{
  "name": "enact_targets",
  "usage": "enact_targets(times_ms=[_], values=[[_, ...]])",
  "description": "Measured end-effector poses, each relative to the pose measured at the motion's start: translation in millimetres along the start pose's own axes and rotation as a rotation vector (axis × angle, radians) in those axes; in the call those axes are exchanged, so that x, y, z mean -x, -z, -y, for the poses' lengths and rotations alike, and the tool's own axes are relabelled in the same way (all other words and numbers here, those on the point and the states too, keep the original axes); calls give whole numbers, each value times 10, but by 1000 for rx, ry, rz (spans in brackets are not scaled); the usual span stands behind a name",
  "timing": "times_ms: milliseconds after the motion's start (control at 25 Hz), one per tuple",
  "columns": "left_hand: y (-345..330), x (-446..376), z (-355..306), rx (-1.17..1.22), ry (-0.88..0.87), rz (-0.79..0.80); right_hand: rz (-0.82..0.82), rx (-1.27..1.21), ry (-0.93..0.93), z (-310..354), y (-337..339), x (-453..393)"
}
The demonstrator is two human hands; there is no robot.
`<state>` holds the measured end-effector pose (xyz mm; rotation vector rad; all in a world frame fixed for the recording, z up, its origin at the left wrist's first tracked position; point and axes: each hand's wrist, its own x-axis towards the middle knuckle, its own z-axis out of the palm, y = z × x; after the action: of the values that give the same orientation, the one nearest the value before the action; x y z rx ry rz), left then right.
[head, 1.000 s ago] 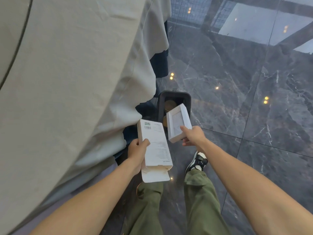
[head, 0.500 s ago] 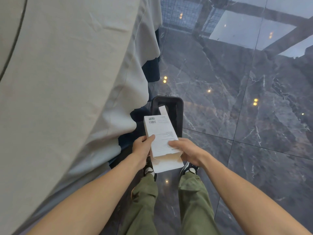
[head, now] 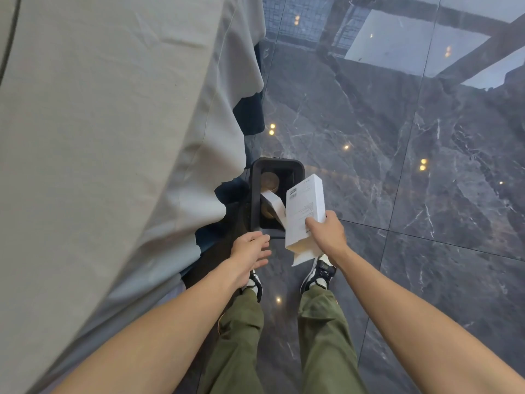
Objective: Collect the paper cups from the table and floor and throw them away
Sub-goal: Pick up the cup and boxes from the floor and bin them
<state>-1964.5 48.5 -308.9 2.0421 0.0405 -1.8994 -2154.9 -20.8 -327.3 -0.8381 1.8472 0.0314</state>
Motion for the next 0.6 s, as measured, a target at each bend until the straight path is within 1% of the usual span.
enact_targets(times_ms=[80,200,240,360,440,520,600], values=[[5,-6,-37,-15,-7,22,-21,76,47,97,-42,-16],[-42,-41,-93,-15,-15,45,-164,369,191,302,-111,-45],[-67,-45,-111,-20,-19,48,-173,452,232,362,-137,-73],[-116,-66,-142,-23,-25,46,-40,650,292,491,-217,-140],[-126,-80,-197,-13,-50,33,34,631,294,536,-260,-163],[-117,-86,-267,-34,-99,-13,42,587,303,561,-268,-141],[-84,-74,-361,-176,-170,-70,70,591,305,589,-208,-78]])
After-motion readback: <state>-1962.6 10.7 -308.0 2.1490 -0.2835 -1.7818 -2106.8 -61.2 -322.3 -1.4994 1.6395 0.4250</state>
